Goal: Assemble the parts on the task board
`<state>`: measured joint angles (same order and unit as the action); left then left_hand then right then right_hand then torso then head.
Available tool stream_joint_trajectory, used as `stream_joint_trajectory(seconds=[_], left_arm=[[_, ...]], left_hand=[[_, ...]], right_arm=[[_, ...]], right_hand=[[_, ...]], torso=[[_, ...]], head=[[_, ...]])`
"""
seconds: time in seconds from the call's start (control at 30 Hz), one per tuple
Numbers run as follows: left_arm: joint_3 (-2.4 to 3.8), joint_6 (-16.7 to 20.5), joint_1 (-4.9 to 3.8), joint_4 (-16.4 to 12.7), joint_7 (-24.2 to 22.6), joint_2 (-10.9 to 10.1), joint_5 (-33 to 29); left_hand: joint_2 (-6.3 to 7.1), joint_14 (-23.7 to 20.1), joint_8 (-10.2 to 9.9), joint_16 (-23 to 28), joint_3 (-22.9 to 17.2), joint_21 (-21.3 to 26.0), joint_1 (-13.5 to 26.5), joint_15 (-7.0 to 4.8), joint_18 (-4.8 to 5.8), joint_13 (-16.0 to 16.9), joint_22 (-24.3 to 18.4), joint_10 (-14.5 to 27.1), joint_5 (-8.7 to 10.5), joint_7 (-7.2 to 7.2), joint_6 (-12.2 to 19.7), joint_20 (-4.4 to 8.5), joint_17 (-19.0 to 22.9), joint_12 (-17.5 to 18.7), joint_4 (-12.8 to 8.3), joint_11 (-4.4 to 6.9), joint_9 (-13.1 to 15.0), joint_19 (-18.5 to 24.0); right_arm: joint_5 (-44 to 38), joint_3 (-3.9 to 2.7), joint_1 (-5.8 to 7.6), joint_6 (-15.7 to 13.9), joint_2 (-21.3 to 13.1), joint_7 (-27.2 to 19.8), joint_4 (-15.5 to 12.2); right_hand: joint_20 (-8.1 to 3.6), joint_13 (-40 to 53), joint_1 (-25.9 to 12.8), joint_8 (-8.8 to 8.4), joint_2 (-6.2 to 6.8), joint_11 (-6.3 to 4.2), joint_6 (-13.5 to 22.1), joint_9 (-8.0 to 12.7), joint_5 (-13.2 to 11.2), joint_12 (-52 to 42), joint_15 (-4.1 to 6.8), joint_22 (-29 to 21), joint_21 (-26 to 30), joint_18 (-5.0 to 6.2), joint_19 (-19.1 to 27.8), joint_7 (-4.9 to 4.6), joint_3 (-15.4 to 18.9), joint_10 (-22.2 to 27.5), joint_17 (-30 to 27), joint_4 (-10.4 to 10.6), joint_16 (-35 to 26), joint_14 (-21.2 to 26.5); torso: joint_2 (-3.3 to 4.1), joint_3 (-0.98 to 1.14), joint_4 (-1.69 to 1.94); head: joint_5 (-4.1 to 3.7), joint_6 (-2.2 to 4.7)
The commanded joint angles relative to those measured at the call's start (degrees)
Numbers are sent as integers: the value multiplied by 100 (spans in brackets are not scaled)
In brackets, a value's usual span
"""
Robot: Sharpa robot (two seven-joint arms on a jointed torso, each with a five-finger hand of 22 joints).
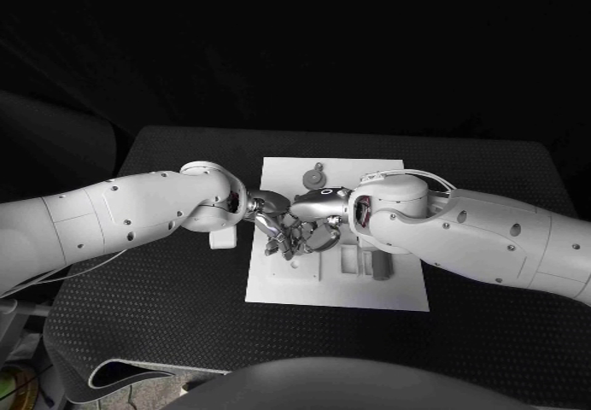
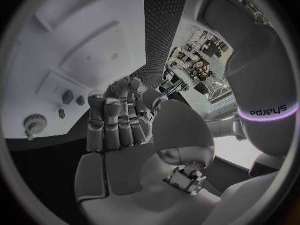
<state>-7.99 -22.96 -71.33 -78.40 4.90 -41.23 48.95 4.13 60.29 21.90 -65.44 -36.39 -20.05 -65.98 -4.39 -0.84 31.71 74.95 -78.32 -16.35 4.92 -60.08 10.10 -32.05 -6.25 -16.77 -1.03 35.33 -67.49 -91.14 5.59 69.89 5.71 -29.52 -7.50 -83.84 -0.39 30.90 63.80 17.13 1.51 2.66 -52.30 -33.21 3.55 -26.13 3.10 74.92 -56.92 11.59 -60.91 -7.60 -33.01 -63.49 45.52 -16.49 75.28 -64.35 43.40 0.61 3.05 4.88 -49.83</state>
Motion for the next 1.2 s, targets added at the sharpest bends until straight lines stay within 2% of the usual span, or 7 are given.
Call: stream_joint_trajectory(seconds=[0.03,0.3,0.8,1.03,1.2], left_arm=[[1,-106,-3,8,3,6,59],[1,-104,-3,9,6,6,68],[1,-81,-3,22,14,-1,70],[1,-74,-3,40,13,4,72],[1,-74,-4,46,18,-2,72]], left_hand=[[-45,6,8,-37,-37,-36,-2,-38,-90,3,117,-25,23,3,-25,19,-9,-12,-7,2,15,-5],[-47,6,5,-37,-41,-39,-4,-38,-89,9,116,-22,39,3,-24,20,-12,-14,-7,2,25,-4],[-49,5,1,-36,-45,-42,-6,-38,-88,15,115,-19,56,4,-21,21,-15,-15,-6,1,37,-2],[-50,5,-1,-36,-47,-43,-7,-38,-87,17,115,-18,61,4,-20,21,-16,-16,-6,1,42,-2],[-51,5,-2,-36,-48,-43,-7,-38,-87,18,115,-17,64,4,-20,21,-16,-17,-6,1,44,-1]], right_arm=[[-32,6,-6,-83,-15,41,2],[-34,6,-6,-67,-10,63,0],[-58,7,-6,108,11,85,-48],[-56,9,-6,118,28,82,-48],[-47,10,-6,83,44,105,-39]], right_hand=[[-19,-9,16,32,52,-9,-68,5,15,-12,57,70,16,341,-38,-78,-42,-38,-8,-7,-20,0],[-26,-41,50,21,96,3,-27,-21,14,32,48,67,27,341,-39,-90,-54,1,-14,-9,-33,-4],[-16,-369,116,-65,253,126,153,-82,12,521,-71,79,55,341,-16,-174,-61,118,-7,-11,-47,20],[-11,-486,91,-138,365,180,250,-48,11,721,-122,83,57,341,-12,-229,-20,162,-2,-8,-42,26],[-5,-529,29,-151,397,191,257,-35,10,790,-134,81,59,341,-20,-240,10,116,0,6,-37,23]], torso=[[2,2,0],[1,-3,-2],[1,-1,-1],[0,-1,-2],[1,-1,-2]], head=[[-6,-4],[-19,-4],[-26,-17],[-29,-17],[-28,-17]])
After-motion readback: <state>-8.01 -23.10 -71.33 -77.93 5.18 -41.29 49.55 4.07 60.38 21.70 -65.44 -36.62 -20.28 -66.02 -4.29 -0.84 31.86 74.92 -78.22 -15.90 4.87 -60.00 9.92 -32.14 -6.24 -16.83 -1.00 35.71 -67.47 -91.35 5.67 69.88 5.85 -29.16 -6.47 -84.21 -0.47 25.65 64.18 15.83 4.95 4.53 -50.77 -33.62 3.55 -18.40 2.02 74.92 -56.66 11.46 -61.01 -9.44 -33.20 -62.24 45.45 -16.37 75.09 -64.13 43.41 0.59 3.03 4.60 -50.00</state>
